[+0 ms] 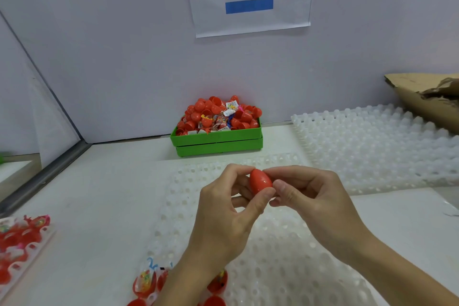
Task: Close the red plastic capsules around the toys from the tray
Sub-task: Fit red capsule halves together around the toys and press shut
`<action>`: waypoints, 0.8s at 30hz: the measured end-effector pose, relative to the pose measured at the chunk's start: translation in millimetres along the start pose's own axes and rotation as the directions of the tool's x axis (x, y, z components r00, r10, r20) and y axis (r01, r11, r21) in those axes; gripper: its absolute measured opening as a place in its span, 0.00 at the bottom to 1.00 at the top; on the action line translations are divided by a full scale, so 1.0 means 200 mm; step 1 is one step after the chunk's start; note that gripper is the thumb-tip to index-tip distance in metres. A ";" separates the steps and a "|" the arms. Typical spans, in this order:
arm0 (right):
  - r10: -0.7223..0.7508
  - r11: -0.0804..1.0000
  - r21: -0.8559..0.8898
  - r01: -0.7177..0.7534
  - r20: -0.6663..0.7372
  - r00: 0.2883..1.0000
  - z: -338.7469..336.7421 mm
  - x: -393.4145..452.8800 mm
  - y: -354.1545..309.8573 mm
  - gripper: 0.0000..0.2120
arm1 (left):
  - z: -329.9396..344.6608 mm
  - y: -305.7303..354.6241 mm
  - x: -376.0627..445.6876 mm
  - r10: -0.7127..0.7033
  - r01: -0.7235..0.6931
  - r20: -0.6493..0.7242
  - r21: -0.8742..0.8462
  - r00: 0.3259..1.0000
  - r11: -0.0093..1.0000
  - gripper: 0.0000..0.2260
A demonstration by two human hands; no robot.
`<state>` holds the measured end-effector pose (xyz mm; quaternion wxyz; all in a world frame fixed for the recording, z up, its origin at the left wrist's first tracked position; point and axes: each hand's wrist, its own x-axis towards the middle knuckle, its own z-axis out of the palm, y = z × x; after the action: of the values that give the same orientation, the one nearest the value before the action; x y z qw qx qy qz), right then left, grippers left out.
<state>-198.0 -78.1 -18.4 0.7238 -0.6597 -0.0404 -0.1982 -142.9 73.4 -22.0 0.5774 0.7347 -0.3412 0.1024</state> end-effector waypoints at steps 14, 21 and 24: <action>-0.465 0.818 -0.413 0.401 -0.063 0.883 0.01 -0.01 0.02 0.09 | 0.00 0.00 0.01 -0.197 0.333 0.273 -0.667 0.942 0.666 0.15; -0.164 0.955 -0.266 0.131 -0.108 0.981 0.01 -0.01 0.03 0.13 | 0.00 0.01 0.02 -0.241 0.228 0.019 -0.405 0.970 0.886 0.15; 0.000 0.994 -0.111 -0.003 -0.024 1.000 0.02 -0.01 0.01 0.12 | 0.01 0.01 0.01 -0.155 0.138 -0.055 -0.239 0.986 0.961 0.15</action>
<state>-198.9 -72.9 -20.4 0.6866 -0.6965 -0.0203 -0.2075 -142.5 69.8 -20.4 0.6783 0.6802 -0.2743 0.0453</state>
